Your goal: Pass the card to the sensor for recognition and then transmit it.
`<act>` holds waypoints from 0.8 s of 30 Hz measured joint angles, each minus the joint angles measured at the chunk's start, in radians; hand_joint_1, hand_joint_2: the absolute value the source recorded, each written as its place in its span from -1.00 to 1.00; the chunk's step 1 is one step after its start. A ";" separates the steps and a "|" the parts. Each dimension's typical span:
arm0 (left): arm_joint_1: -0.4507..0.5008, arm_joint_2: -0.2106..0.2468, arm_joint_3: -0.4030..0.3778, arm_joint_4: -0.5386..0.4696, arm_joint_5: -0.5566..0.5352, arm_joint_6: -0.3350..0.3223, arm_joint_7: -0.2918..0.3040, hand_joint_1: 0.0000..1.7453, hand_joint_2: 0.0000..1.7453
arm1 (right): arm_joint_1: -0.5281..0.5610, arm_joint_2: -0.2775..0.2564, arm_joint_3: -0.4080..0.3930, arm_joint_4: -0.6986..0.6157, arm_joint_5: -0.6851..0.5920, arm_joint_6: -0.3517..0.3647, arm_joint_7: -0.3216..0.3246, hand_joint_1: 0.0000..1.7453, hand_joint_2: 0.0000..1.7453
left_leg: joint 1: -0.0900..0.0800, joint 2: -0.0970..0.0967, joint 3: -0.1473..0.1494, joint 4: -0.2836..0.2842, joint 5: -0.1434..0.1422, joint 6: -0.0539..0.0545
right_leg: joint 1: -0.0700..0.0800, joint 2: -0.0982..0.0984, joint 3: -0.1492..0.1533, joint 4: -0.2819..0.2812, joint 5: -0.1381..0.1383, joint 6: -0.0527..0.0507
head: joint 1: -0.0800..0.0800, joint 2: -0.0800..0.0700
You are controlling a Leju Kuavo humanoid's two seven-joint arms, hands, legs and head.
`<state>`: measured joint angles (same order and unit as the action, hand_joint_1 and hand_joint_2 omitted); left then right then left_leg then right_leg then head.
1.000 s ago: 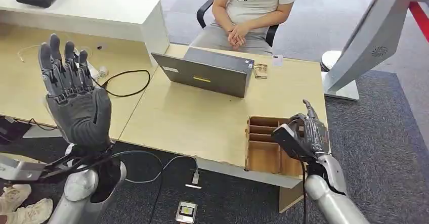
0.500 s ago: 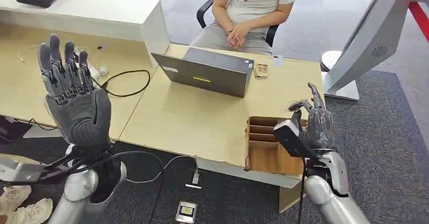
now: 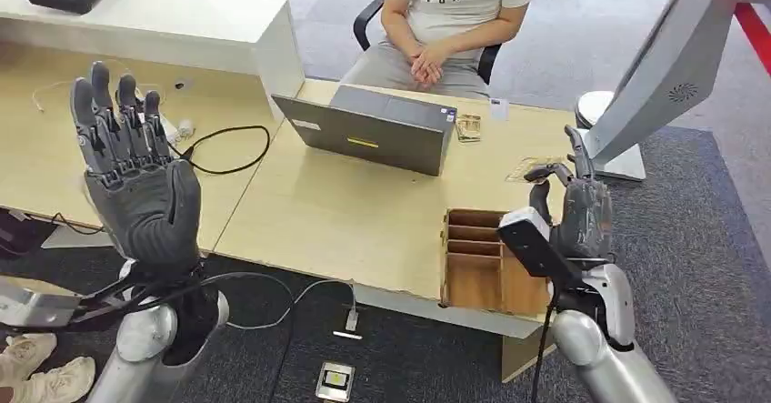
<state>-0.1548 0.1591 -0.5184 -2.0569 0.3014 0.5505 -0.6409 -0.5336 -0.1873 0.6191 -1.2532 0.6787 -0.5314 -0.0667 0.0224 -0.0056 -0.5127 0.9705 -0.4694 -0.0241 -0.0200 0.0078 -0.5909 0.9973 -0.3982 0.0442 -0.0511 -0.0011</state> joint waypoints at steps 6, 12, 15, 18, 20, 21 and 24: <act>-0.025 0.000 -0.015 0.010 0.020 -0.006 -0.009 -1.00 1.00 | -0.107 0.022 0.003 0.096 -0.027 0.000 -0.029 1.00 1.00 | 0.000 0.000 0.000 0.000 0.000 0.000 | 0.000 0.000 0.000 0.000 0.000 0.000 | 0.000 0.000; -0.057 0.000 -0.038 0.021 0.048 0.005 -0.022 -1.00 1.00 | -0.247 0.057 0.016 0.257 -0.010 0.016 -0.031 1.00 1.00 | 0.000 0.000 0.000 0.000 0.000 0.000 | 0.000 0.000 0.000 0.000 0.001 0.000 | 0.000 0.000; -0.069 0.000 -0.047 0.027 0.062 0.004 -0.037 -1.00 1.00 | -0.294 0.073 0.023 0.330 0.010 0.023 -0.022 1.00 1.00 | 0.000 0.000 -0.001 0.000 0.000 0.000 | 0.000 0.000 -0.001 0.000 0.000 0.000 | 0.000 0.000; -0.082 -0.002 -0.055 0.037 0.075 -0.008 -0.052 -1.00 1.00 | -0.336 0.089 0.034 0.397 0.039 0.038 0.004 1.00 1.00 | 0.000 0.000 -0.001 0.000 0.000 0.000 | 0.000 0.000 -0.001 0.000 0.000 0.000 | 0.000 0.000; -0.090 -0.007 -0.057 0.047 0.076 -0.021 -0.055 -1.00 1.00 | -0.363 0.101 0.042 0.440 0.057 0.051 0.019 1.00 1.00 | 0.000 0.000 -0.001 0.000 0.000 0.000 | 0.000 0.000 -0.001 0.000 0.000 0.000 | 0.000 0.000; -0.090 -0.011 -0.058 0.051 0.076 -0.030 -0.056 -1.00 1.00 | -0.377 0.106 0.048 0.460 0.067 0.057 0.028 1.00 1.00 | 0.000 0.000 -0.001 0.000 0.000 0.000 | 0.000 0.000 -0.002 0.000 0.001 0.000 | 0.000 0.000; -0.090 -0.018 -0.058 0.059 0.075 -0.046 -0.057 -1.00 1.00 | -0.408 0.122 0.061 0.506 0.087 0.075 0.050 1.00 1.00 | 0.000 0.000 -0.002 0.000 0.000 0.000 | 0.000 0.000 -0.002 0.000 0.001 0.000 | 0.000 0.000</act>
<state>-0.2449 0.1408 -0.5768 -1.9978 0.3765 0.5047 -0.6977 -0.9418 -0.0656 0.6798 -0.7473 0.7656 -0.4566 -0.0168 0.0225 -0.0059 -0.5146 0.9708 -0.4690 -0.0244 -0.0200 0.0076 -0.5930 0.9976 -0.3977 0.0443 -0.0511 -0.0011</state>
